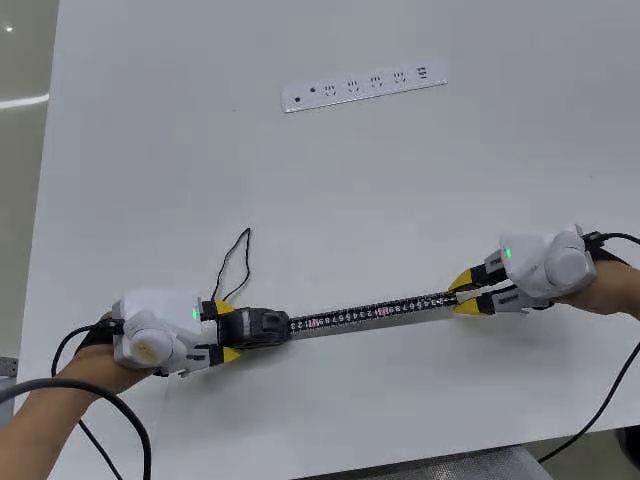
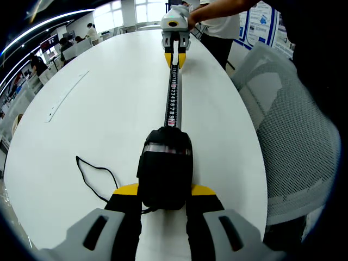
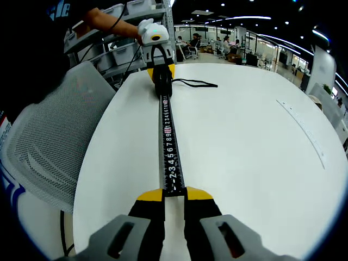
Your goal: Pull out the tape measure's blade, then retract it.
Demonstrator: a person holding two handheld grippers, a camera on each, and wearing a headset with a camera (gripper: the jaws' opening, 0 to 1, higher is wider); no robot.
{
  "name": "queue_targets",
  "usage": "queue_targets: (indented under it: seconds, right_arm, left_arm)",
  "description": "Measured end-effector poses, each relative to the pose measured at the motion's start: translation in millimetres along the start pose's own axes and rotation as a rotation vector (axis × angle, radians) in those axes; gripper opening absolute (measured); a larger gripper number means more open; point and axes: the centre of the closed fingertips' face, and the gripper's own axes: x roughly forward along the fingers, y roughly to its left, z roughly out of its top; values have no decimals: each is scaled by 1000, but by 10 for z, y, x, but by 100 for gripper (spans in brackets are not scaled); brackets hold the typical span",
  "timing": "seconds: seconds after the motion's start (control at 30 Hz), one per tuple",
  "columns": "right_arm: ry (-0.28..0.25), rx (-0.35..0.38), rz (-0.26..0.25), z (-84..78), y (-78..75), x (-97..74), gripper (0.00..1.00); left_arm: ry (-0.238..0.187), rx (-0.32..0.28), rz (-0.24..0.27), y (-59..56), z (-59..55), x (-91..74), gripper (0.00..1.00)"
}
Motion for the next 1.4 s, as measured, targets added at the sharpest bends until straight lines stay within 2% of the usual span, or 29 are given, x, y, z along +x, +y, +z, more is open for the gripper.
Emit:
queue_targets:
  seconds: [0.37, 0.57, 0.8, 0.87, 1.0, 1.27, 1.4]
  right_arm:
    - [33, -28, -9, -27, 4, 31, 11]
    - [76, -68, -13, -64, 14, 82, 12]
    - [93, -76, -27, -159, -23, 122, 13]
    - [108, -105, -26, -199, -19, 141, 13]
    - [119, -75, -28, -191, -2, 128, 13]
    - [124, -74, -47, -211, 3, 133, 14]
    - [119, -59, -57, -217, 6, 131, 19]
  left_arm:
    - [6, 4, -2, 1, 12, 14, 27]
    - [24, 16, -12, 2, 58, 49, 27]
    - [20, 10, -3, 8, 50, 44, 28]
    - [21, 6, 0, 8, 50, 44, 28]
    - [27, 7, 5, 8, 44, 41, 28]
    - [28, 1, 11, 3, 50, 47, 28]
    - [24, 7, 23, 3, 55, 48, 29]
